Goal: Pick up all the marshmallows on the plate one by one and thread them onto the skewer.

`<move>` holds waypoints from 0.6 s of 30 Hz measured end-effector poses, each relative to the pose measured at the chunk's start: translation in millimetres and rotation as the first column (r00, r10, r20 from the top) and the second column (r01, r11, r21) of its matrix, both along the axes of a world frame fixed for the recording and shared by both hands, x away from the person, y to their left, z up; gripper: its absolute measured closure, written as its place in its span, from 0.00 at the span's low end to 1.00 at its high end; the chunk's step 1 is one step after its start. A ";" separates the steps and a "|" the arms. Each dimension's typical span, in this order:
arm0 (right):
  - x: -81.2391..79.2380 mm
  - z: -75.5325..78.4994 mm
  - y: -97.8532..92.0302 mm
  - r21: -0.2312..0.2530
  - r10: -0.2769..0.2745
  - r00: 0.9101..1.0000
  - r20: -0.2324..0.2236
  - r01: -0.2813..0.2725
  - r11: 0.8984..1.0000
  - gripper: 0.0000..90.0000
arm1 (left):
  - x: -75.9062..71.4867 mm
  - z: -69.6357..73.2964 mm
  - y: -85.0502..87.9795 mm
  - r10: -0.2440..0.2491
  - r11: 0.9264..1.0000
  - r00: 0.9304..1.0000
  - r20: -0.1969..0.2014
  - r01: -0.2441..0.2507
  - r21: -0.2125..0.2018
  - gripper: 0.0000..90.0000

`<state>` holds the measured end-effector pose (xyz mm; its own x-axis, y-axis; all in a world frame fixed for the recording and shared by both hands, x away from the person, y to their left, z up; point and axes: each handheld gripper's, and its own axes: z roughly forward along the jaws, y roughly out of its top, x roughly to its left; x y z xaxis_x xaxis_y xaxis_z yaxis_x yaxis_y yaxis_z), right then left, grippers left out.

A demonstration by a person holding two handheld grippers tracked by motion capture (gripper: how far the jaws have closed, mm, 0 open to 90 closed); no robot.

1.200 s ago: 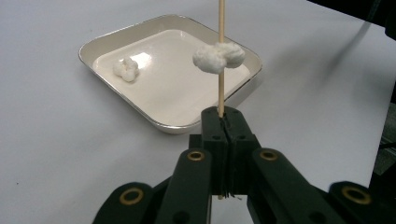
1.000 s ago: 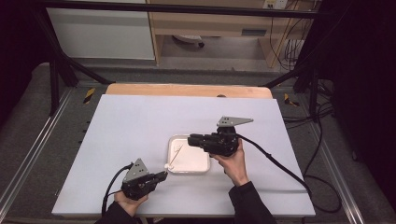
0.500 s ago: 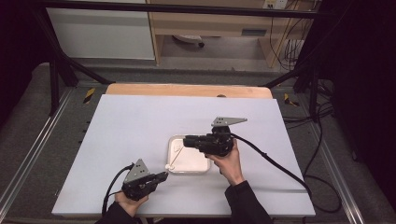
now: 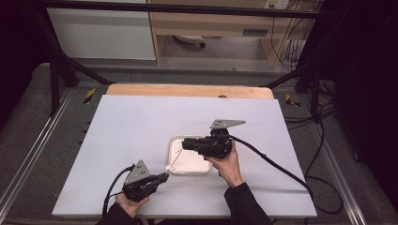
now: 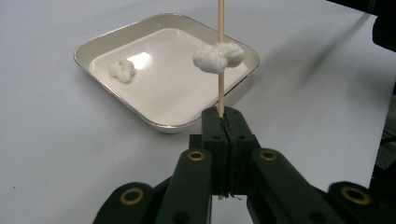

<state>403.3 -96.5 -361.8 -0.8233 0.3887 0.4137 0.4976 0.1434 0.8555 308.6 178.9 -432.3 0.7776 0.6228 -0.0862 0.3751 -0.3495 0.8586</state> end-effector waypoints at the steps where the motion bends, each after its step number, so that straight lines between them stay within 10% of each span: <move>1: -0.5 -0.4 0.3 0.000 -0.001 1.000 -0.004 0.001 1.000 0.85 | 0.0 -0.1 0.0 0.002 1.000 1.000 0.000 -0.002 -0.002 0.98; 18: -4.8 -6.0 5.9 0.048 0.006 1.000 -0.002 -0.006 0.999 0.88 | -1.8 -1.3 2.8 0.021 0.998 1.000 0.010 -0.020 -0.054 0.98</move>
